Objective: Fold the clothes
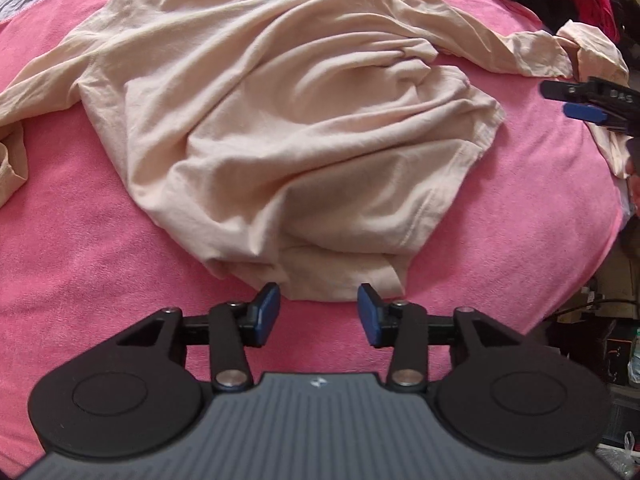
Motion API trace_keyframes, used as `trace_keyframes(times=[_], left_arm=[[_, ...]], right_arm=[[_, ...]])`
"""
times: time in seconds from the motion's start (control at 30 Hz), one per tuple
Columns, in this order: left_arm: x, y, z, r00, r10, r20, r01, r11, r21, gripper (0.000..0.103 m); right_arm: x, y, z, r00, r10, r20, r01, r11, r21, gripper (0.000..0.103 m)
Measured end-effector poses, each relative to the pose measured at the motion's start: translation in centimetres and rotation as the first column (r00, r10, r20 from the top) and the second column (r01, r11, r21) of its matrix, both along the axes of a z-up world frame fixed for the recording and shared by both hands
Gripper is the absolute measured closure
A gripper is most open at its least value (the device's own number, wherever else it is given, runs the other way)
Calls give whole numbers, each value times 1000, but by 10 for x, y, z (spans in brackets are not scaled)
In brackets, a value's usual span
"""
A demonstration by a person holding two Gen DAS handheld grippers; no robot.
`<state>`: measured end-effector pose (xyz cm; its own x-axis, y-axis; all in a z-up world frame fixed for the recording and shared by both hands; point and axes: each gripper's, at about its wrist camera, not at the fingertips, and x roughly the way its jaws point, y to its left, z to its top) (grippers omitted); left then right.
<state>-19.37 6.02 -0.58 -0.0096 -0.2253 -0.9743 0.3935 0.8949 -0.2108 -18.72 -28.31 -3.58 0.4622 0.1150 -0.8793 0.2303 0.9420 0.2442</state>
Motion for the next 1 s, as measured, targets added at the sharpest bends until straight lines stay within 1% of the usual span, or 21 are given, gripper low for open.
trace_keyframes(times=[0.1, 0.17, 0.2, 0.23, 0.27, 0.3, 0.33, 0.37, 0.4, 0.43, 0.47, 0.5, 0.57, 0.67, 0.77, 0.9, 1.0], left_arm=[[1, -12, -14, 999, 19, -35, -19, 1000, 0, 48], [6, -16, -29, 995, 68, -72, -67, 998, 16, 47], [8, -18, -35, 992, 91, -85, -89, 996, 28, 47], [11, -19, -41, 989, 111, -93, -107, 993, 42, 47], [12, -21, -43, 988, 123, -95, -118, 992, 52, 46], [13, -23, -43, 987, 128, -92, -123, 991, 59, 46], [12, -25, -42, 989, 124, -84, -119, 991, 69, 47], [11, -26, -40, 991, 113, -72, -107, 991, 77, 49], [9, -27, -39, 993, 100, -59, -95, 992, 82, 57], [8, -25, -37, 994, 93, -54, -89, 993, 81, 62], [8, -22, -35, 994, 93, -61, -89, 994, 70, 76], [9, -17, -33, 993, 96, -73, -92, 994, 56, 94], [10, -9, -28, 994, 74, -77, -71, 997, 37, 96], [8, 2, -16, 999, -5, -54, 6, 1000, 23, 98], [6, 16, -1, 995, -88, -44, 88, 996, 10, 98], [-4, 38, 24, 978, -203, -38, 203, 979, -2, 98], [-18, 52, 39, 952, -301, -63, 301, 953, 2, 98]], right_arm=[[11, 26, -14, 997, 75, -27, -77, 994, -83, 13], [20, 39, -20, 990, 141, -33, -144, 980, -135, 13], [22, 45, -23, 985, 169, -34, -172, 973, -152, 15], [25, 49, -27, 980, 194, -54, -200, 968, -150, 18], [29, 52, -31, 973, 218, -77, -228, 963, -145, 35], [32, 55, -35, 965, 243, -99, -255, 957, -140, 65], [32, 57, -37, 962, 250, -106, -262, 958, -120, 75], [32, 58, -35, 965, 244, -99, -255, 960, -114, 82], [31, 59, -33, 968, 236, -90, -245, 963, -110, 95], [29, 58, -29, 970, 229, -86, -237, 966, -106, 95], [27, 57, -26, 972, 222, -83, -230, 968, -101, 95], [25, 56, -22, 973, 215, -80, -222, 970, -97, 95], [18, 51, -12, 977, 199, -77, -205, 975, -82, 95], [4, 41, 3, 979, 184, -83, -188, 981, -48, 96], [-13, 35, 17, 979, 174, -102, -177, 984, -16, 96], [-39, 36, 31, 972, 183, -145, -179, 983, 40, 96], [-65, 46, 34, 956, 208, -209, -190, 976, 103, 96]])
